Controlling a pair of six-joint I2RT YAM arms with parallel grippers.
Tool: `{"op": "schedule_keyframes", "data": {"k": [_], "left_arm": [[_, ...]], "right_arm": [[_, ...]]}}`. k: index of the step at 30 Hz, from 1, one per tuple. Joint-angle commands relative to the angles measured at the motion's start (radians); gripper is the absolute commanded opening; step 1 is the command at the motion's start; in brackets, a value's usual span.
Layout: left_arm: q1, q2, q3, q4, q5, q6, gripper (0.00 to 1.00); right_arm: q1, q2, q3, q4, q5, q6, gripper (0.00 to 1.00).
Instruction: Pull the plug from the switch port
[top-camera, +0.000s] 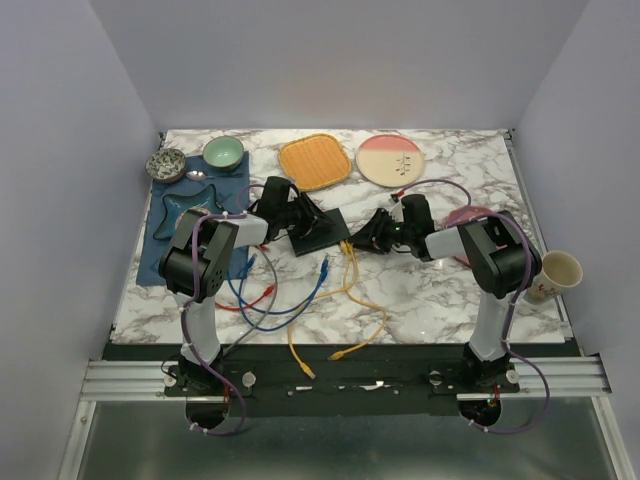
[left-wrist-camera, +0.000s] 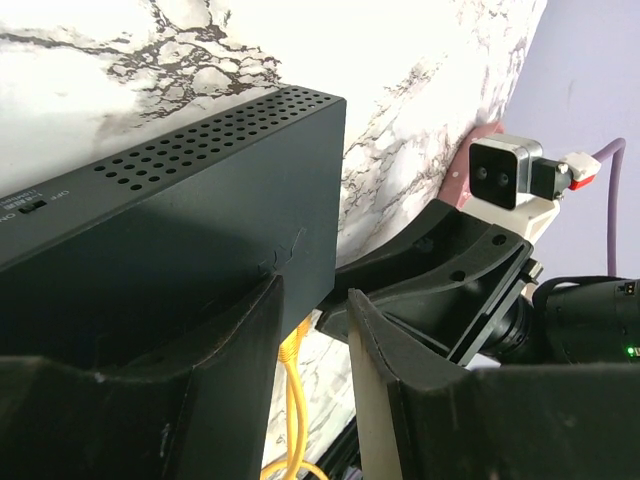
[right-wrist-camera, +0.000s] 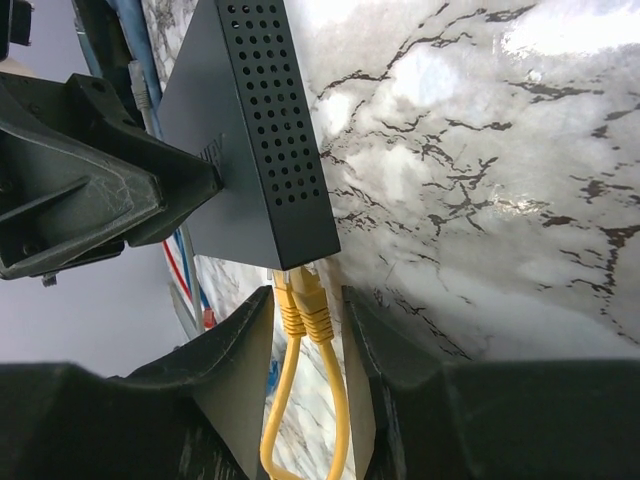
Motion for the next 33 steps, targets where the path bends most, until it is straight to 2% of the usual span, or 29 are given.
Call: {"op": "schedule_keyframes", "data": {"k": [1, 11, 17, 19, 24, 33], "left_arm": [[0.005, 0.039, -0.02, -0.036, 0.004, 0.004, 0.47], [0.005, 0.034, -0.028, -0.029, 0.008, 0.0, 0.47], [0.005, 0.037, -0.028, -0.027, 0.011, 0.0, 0.47], [0.005, 0.037, -0.028, -0.026, 0.011, 0.0, 0.47], [0.007, 0.037, -0.028, -0.024, 0.016, -0.002, 0.47], [0.005, 0.039, -0.028, -0.023, 0.017, -0.002, 0.47]], "right_arm": [[-0.004, 0.03, 0.027, -0.001, -0.005, -0.002, 0.41], [-0.006, 0.063, 0.056, 0.009, -0.008, 0.011, 0.39], [-0.004, 0.066, 0.058, -0.011, -0.005, -0.009, 0.33], [-0.004, 0.063, 0.052, -0.01, -0.006, -0.022, 0.33], [-0.004, 0.04, 0.033, -0.025, -0.005, -0.045, 0.43], [-0.004, 0.02, 0.021, -0.083, 0.02, -0.077, 0.39]]}}
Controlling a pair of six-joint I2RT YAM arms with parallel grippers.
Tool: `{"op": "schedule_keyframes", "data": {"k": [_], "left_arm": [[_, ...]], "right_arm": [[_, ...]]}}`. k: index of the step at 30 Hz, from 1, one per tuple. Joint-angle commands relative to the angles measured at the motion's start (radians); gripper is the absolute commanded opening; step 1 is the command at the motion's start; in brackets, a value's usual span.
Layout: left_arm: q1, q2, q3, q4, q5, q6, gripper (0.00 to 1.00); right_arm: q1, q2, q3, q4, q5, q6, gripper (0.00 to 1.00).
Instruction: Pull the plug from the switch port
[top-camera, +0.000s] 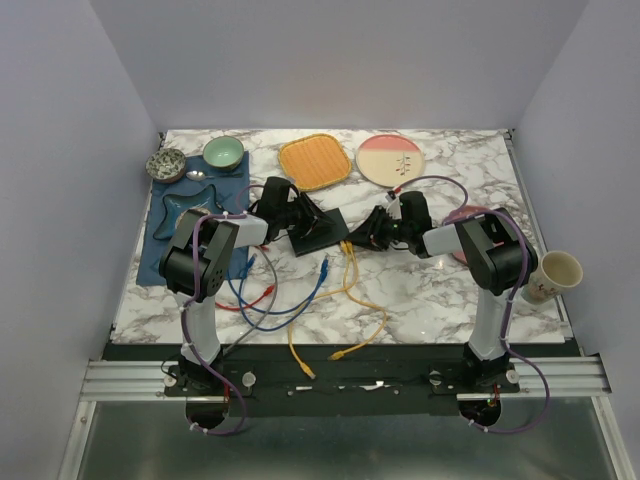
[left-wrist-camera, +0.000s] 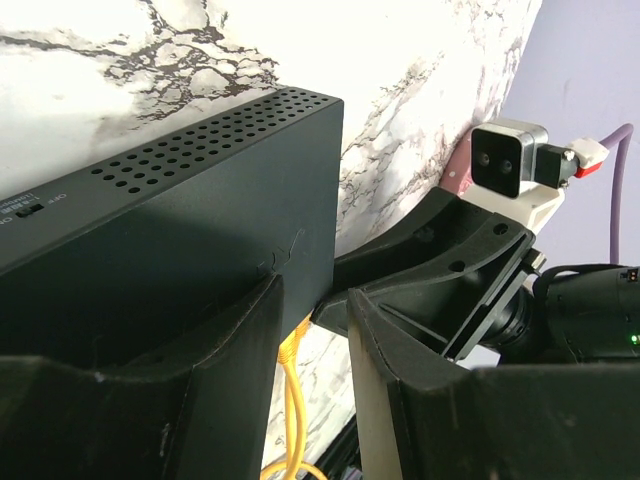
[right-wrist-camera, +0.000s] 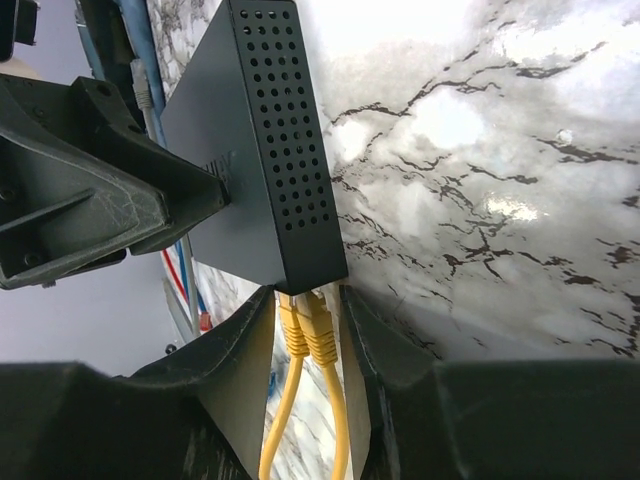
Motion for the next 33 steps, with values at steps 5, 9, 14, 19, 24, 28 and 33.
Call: {"op": "schedule_keyframes", "data": {"k": [5, 9, 14, 19, 24, 28, 33], "left_arm": [[0.005, 0.039, -0.022, -0.04, 0.013, 0.006, 0.47], [0.005, 0.043, -0.024, -0.036, 0.019, 0.0, 0.47], [0.002, 0.043, -0.024, -0.033, 0.014, -0.003, 0.47], [0.0, 0.042, -0.025, -0.031, 0.014, -0.003, 0.47], [-0.001, 0.043, -0.025, -0.029, 0.014, -0.006, 0.47], [-0.001, 0.043, -0.027, -0.028, 0.014, -0.007, 0.47], [-0.003, 0.045, -0.027, -0.025, 0.013, -0.007, 0.47]], "right_arm": [[-0.004, -0.029, -0.044, -0.087, 0.045, -0.053, 0.38], [-0.004, -0.022, -0.033, -0.104, 0.048, -0.055, 0.37], [-0.004, -0.005, -0.021, -0.095, 0.04, -0.038, 0.38], [-0.004, 0.008, -0.01, -0.081, 0.037, -0.018, 0.38], [-0.004, 0.006, -0.002, -0.081, 0.04, -0.004, 0.38], [-0.004, 0.008, 0.007, -0.087, 0.046, 0.0, 0.38], [-0.004, 0.015, 0.03, -0.095, 0.052, 0.01, 0.38]]}}
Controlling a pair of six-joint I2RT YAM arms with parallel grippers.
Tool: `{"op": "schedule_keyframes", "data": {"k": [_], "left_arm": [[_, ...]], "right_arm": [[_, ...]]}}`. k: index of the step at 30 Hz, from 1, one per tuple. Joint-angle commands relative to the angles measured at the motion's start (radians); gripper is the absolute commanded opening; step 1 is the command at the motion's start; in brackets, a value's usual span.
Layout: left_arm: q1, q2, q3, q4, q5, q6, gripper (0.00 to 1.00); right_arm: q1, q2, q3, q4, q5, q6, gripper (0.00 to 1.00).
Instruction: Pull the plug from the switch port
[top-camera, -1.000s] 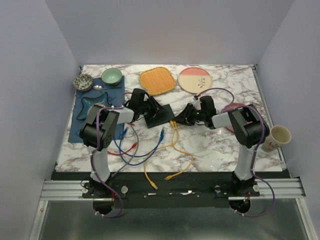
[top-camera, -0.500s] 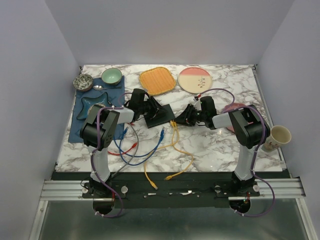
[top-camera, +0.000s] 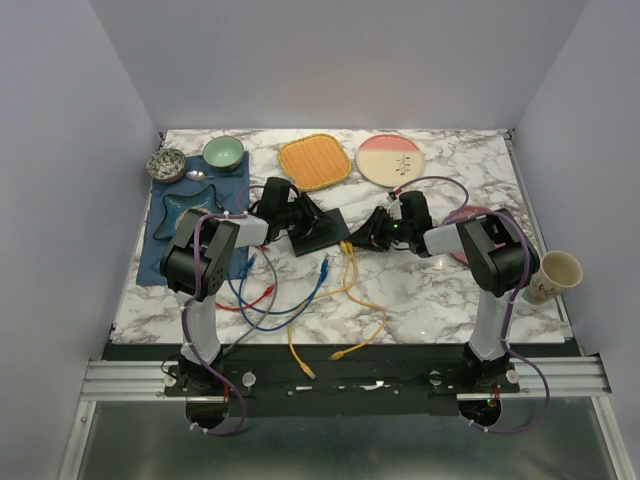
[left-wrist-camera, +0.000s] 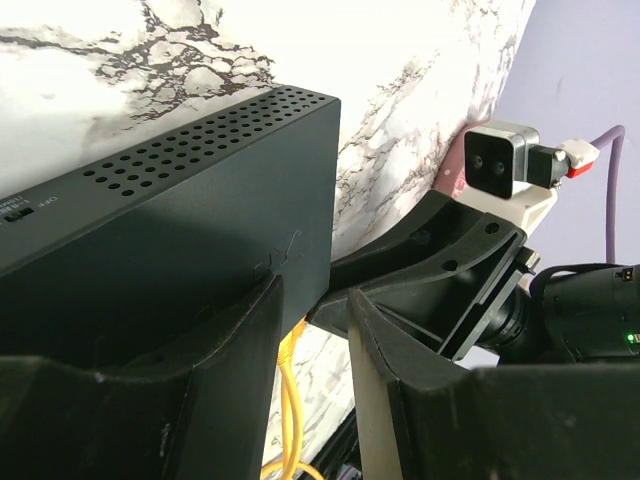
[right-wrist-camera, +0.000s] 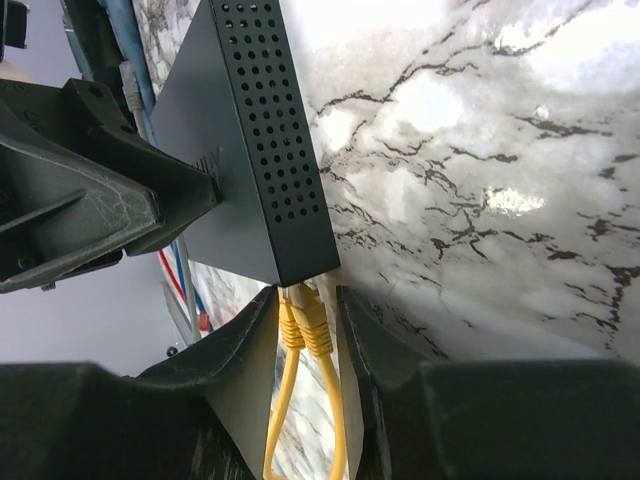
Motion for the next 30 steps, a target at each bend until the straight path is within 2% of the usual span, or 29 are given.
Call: {"op": "schedule_keyframes", "data": {"k": [1, 7, 15, 21, 26, 30], "left_arm": [[-0.003, 0.036, -0.025, -0.044, 0.002, 0.005, 0.47], [-0.004, 0.035, -0.027, -0.044, 0.005, 0.005, 0.47], [-0.004, 0.033, -0.027, -0.042, 0.005, 0.006, 0.47], [-0.004, -0.008, -0.045, -0.04, 0.01, -0.001, 0.47], [-0.018, -0.1, -0.093, -0.036, 0.011, -0.006, 0.47], [-0.056, -0.136, -0.143, -0.033, 0.008, -0.009, 0.47]], "right_arm": [[-0.003, 0.033, 0.034, -0.049, 0.04, 0.003, 0.38], [-0.002, 0.039, 0.04, -0.063, 0.046, -0.009, 0.36], [-0.002, 0.027, 0.044, -0.118, 0.062, -0.046, 0.27], [-0.002, 0.018, 0.044, -0.123, 0.059, -0.049, 0.16], [-0.002, 0.018, 0.043, -0.138, 0.062, -0.062, 0.03], [-0.002, 0.021, 0.047, -0.143, 0.06, -0.066, 0.01]]}}
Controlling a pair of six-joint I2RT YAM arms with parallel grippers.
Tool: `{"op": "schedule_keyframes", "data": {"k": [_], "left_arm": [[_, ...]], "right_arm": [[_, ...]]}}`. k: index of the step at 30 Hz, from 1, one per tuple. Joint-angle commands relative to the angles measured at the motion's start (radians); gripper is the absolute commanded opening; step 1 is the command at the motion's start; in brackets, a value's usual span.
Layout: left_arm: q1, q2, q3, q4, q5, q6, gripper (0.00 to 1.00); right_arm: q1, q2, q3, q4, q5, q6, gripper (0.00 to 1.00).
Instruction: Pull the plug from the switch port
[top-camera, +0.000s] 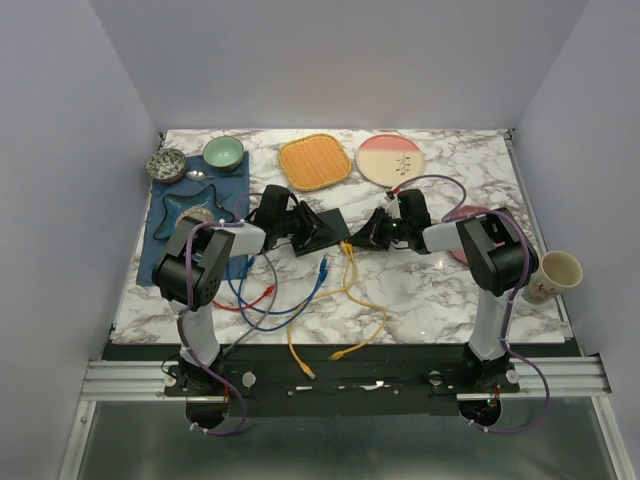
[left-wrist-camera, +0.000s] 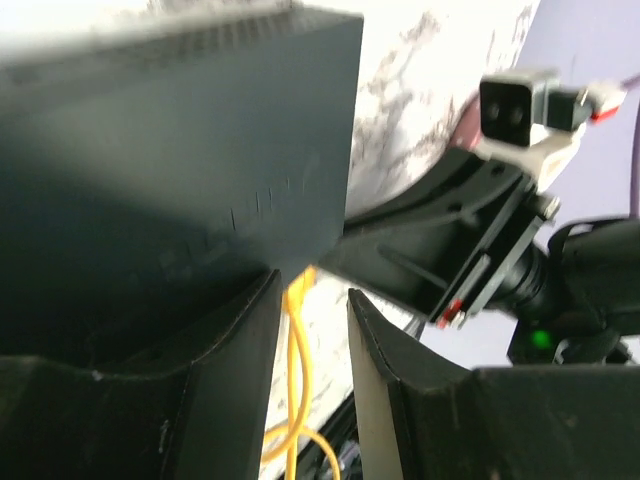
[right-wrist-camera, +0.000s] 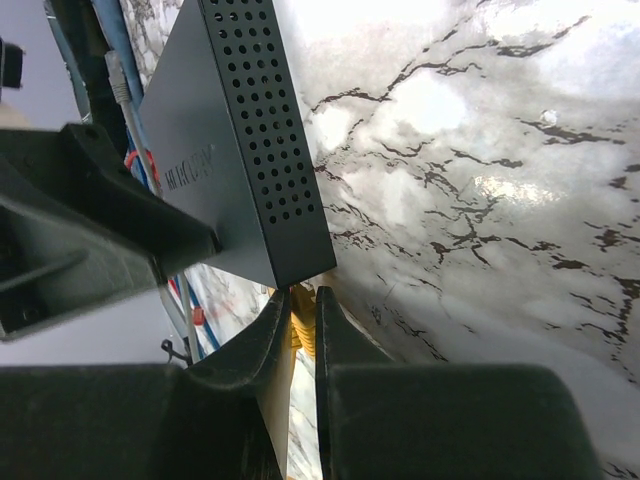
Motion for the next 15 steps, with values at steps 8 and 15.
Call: {"op": "schedule_keyframes", "data": {"k": [8, 15], "left_arm": [[-0.069, -0.008, -0.091, -0.032, -0.026, 0.0, 0.47], [-0.035, 0.047, -0.036, -0.088, -0.118, -0.041, 0.47]], "right_arm": [[-0.002, 0.013, 0.016, -0.073, 0.049, -0.045, 0.01], [0.006, -0.036, -0.041, -0.081, 0.051, -0.071, 0.01]]}}
